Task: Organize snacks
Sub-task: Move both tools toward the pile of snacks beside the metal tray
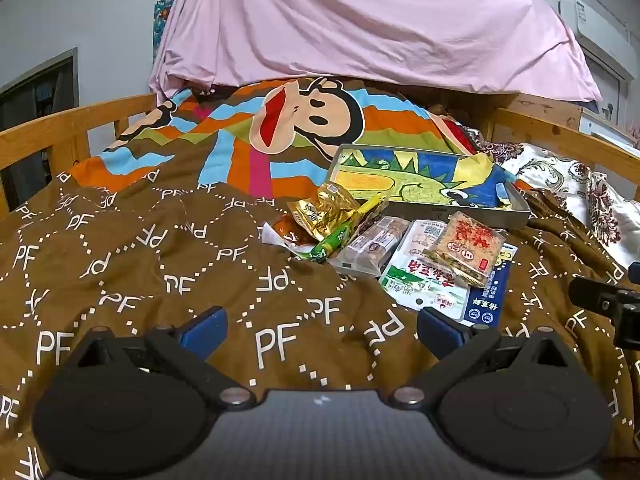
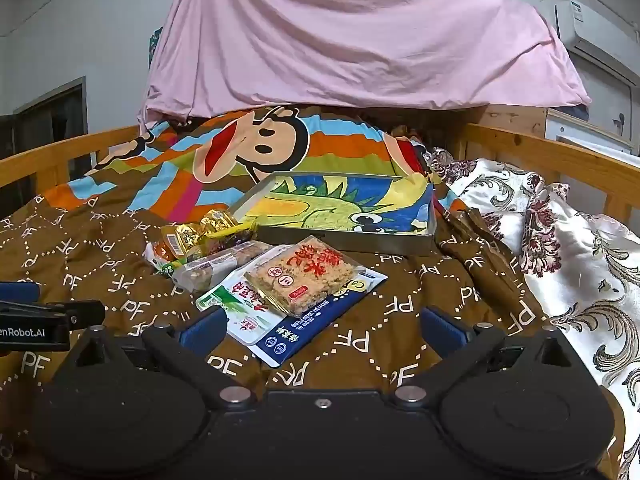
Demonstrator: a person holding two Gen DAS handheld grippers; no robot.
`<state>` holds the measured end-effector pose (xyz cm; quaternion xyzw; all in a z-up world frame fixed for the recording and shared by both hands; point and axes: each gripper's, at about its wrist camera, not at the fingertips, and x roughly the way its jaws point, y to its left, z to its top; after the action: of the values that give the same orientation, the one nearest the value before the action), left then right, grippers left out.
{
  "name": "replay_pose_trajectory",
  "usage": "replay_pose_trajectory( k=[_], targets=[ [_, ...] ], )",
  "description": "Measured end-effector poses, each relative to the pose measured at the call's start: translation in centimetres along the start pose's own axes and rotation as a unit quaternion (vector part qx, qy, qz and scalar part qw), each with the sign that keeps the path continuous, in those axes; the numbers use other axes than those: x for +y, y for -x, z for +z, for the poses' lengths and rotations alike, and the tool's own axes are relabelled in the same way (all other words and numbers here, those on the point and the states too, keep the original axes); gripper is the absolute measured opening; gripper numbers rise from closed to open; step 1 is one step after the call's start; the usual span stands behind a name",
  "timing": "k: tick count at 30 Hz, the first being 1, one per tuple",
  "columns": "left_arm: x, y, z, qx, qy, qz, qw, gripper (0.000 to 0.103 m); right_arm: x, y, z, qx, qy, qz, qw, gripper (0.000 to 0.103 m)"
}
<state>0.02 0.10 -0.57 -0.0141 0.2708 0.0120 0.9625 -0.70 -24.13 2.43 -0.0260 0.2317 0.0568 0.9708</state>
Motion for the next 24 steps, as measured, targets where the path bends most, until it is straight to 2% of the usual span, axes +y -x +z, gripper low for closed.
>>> replay_pose_trajectory(
  k=[5, 10, 13, 20, 24],
  targets=[
    [0.2, -0.6, 0.2, 0.012, 0.012, 0.002, 0.9998, 0.103, 0.2, -0.2, 0.0, 0.011, 0.008, -0.009, 1.0, 0.102],
    [0.2, -1.1, 0.4, 0.021, 0.017, 0.01, 0.9996, 0.103, 1.5, -2.1, -0.4, 0.07, 0.032, -0.018, 0.997, 0.102],
    [0.2, -1.5, 0.6, 0.029, 0.023, 0.016, 0.9992, 0.103, 1.4, -2.6, -0.6, 0.093, 0.025, -0.017, 0.995, 0.102],
    [-0.5, -2.2, 1.2, 0.041, 0.023, 0.022, 0.9987, 0.103, 0.5, -2.8, -0.3, 0.102, 0.009, -0.012, 0.995, 0.102],
    [-1.1, -3.0, 1.9, 0.049, 0.021, 0.013, 0.9985, 0.103, 0.1, -3.2, 0.0, 0.111, -0.001, -0.012, 0.994, 0.102]
  ],
)
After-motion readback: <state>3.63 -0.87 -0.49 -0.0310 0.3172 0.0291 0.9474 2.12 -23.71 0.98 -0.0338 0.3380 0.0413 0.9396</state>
